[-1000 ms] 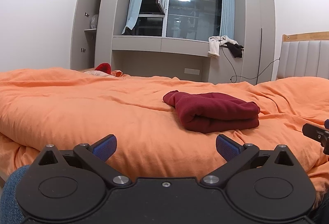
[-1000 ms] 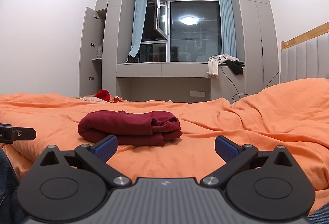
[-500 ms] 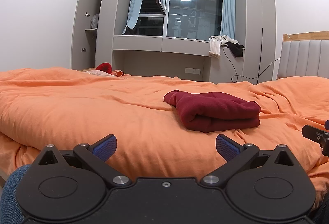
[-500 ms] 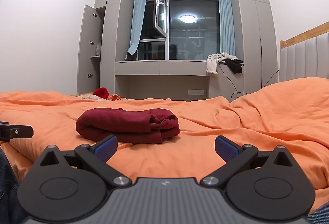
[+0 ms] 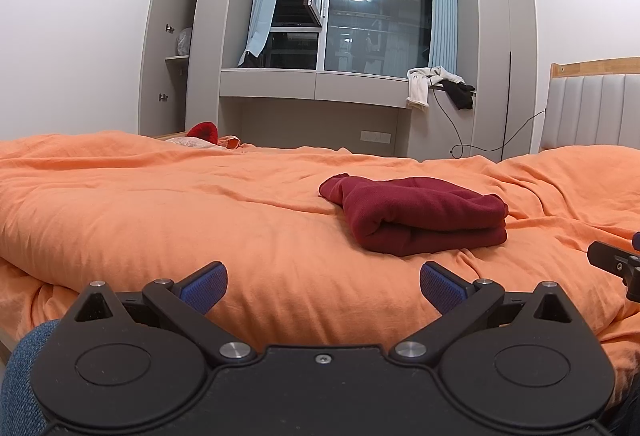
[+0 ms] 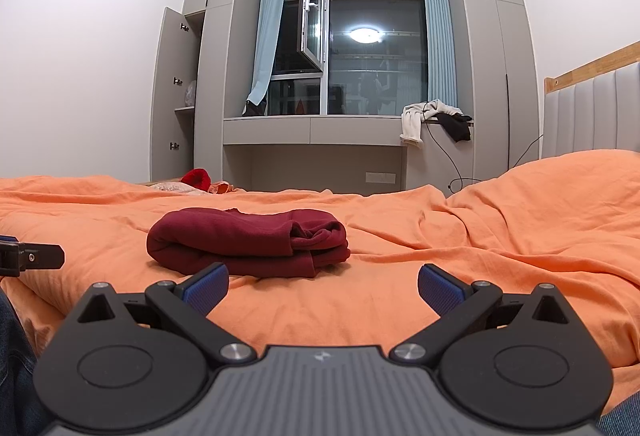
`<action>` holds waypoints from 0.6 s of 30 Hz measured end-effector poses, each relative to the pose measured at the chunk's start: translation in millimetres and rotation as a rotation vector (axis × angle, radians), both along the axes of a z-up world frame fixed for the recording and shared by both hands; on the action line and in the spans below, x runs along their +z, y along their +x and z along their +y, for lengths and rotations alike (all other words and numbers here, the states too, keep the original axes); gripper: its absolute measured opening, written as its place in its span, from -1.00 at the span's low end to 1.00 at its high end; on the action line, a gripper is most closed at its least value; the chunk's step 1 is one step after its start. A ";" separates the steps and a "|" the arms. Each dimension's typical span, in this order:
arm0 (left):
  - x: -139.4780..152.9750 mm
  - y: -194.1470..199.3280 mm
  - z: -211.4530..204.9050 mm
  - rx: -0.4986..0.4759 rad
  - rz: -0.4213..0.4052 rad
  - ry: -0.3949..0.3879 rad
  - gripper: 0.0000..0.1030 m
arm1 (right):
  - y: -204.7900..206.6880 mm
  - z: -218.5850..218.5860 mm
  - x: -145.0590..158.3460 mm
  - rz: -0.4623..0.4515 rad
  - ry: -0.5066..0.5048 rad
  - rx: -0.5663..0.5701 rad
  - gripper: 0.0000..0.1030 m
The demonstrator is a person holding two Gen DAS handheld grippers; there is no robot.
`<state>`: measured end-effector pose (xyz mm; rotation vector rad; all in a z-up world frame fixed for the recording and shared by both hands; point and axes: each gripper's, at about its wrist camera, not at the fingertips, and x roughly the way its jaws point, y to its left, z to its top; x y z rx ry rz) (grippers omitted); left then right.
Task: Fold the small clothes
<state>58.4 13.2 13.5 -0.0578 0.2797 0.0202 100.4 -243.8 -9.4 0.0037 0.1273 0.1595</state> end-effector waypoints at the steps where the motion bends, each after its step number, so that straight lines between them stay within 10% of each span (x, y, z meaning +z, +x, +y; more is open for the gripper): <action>1: 0.1 0.1 -0.1 0.000 0.000 0.000 0.99 | 0.0 0.0 0.0 0.000 0.000 0.000 1.00; 18: 0.4 -0.3 0.1 0.000 0.003 0.001 0.99 | 0.4 -1.5 -1.5 0.002 0.001 -0.003 1.00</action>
